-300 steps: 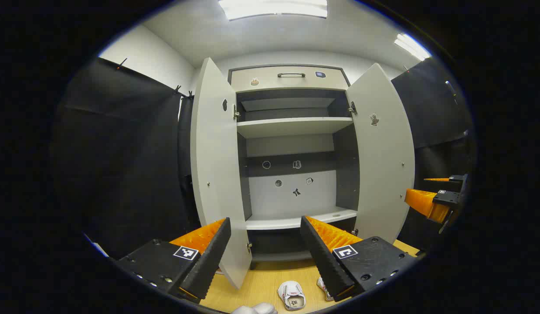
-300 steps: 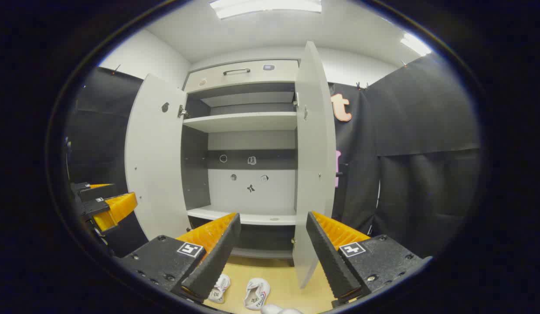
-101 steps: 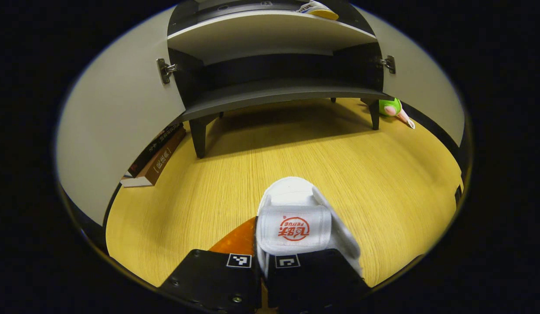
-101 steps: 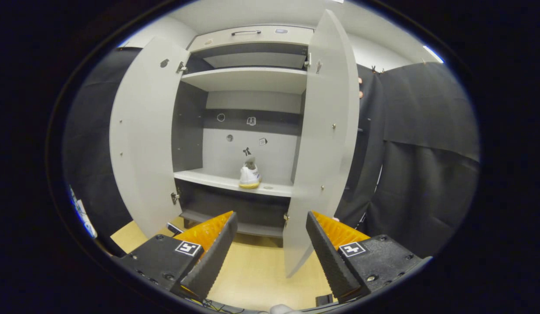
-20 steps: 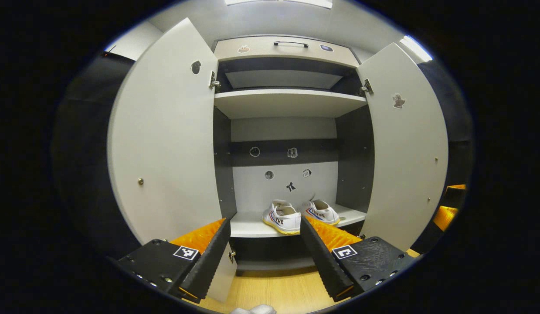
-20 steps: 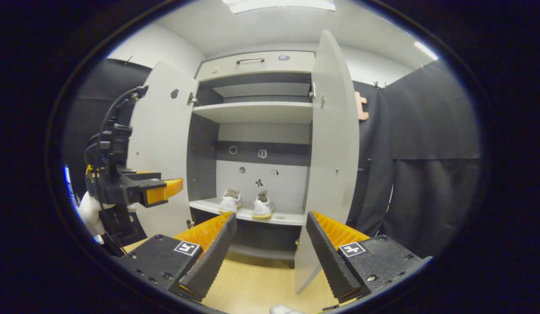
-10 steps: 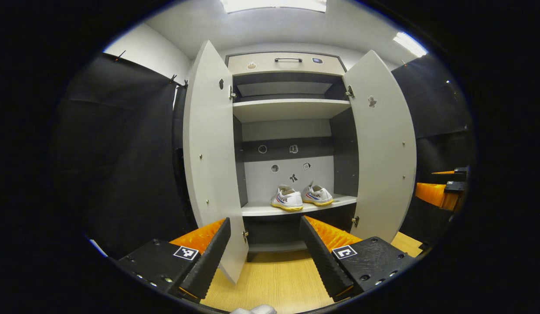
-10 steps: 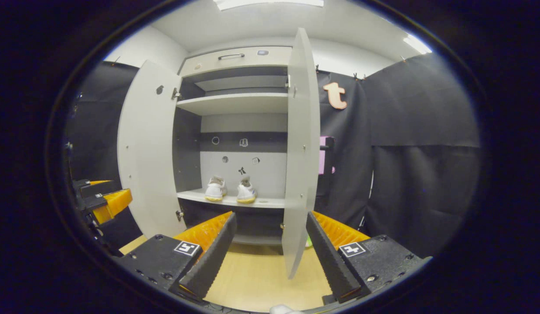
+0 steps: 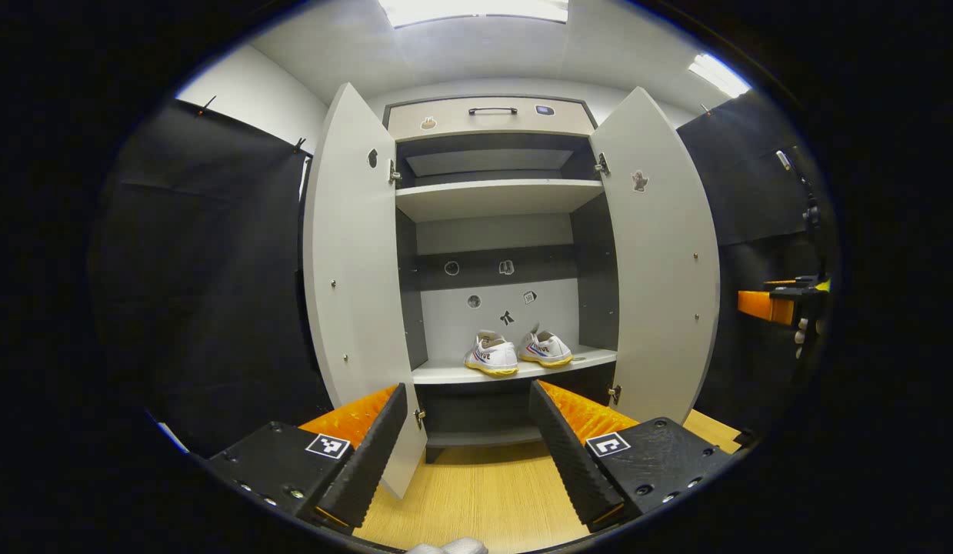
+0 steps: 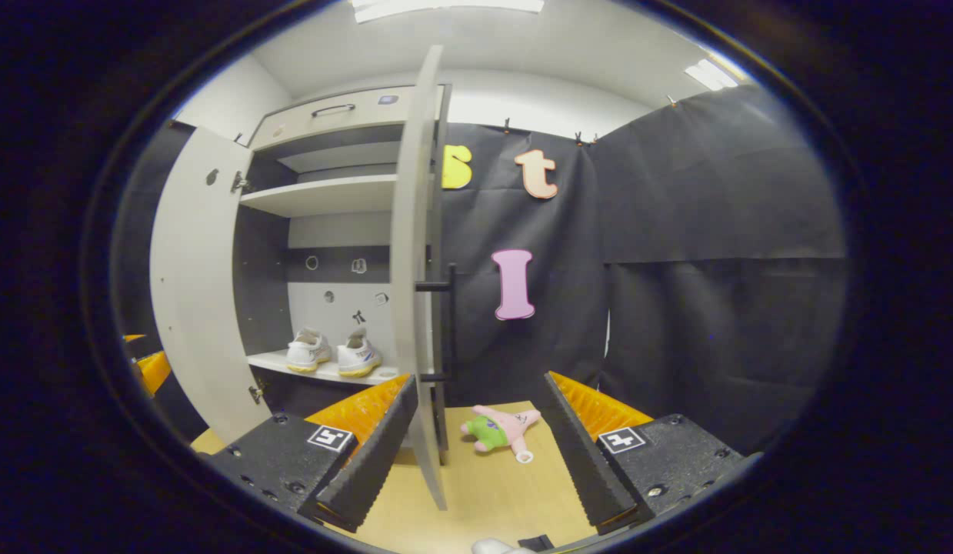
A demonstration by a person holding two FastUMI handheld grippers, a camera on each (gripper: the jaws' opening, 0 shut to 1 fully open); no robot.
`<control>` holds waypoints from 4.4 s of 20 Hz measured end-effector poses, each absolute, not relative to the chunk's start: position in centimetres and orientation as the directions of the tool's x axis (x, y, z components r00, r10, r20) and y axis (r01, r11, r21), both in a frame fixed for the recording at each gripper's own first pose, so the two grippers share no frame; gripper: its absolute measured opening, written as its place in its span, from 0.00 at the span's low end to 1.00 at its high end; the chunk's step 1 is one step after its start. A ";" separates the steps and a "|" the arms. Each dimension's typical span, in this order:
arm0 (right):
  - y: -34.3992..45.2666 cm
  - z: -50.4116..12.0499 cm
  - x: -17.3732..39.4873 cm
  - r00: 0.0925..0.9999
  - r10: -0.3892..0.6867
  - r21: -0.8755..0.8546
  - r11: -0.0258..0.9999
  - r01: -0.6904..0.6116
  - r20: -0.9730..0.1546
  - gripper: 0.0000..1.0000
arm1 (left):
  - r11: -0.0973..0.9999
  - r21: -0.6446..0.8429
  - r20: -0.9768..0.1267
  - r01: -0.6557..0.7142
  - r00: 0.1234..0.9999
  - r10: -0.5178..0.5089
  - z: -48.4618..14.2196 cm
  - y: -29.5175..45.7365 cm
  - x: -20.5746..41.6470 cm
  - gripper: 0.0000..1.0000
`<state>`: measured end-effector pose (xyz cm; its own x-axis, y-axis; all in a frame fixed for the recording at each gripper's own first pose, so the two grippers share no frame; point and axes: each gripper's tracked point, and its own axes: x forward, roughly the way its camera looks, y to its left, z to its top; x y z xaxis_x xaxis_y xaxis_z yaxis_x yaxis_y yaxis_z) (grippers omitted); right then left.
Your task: Grab one shoe with the right hand and put it into the shoe cabinet, grab the other shoe with the left hand and put it into the shoe cabinet; then close the right door with the right hand and the left door with the left hand.
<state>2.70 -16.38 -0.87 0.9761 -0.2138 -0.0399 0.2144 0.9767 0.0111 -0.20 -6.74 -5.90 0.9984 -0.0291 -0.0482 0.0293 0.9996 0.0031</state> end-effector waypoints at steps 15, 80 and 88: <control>-17.5 0.8 10.1 0.997 -0.048 -0.024 0.999 0.047 -0.064 0.94 | 0.999 -0.004 -0.081 -0.052 0.995 0.052 -6.4 -9.5 0.5 1.00; 0.7 -5.5 1.8 0.980 0.065 0.013 0.998 -0.064 -0.188 0.99 | 0.970 -0.012 -0.041 -0.243 0.969 0.242 -4.9 14.7 9.8 0.89; -1.7 -5.4 1.5 0.981 0.038 0.008 0.999 -0.038 -0.192 0.96 | 0.997 -0.055 -0.041 -0.060 0.997 0.058 -4.9 3.3 12.8 0.89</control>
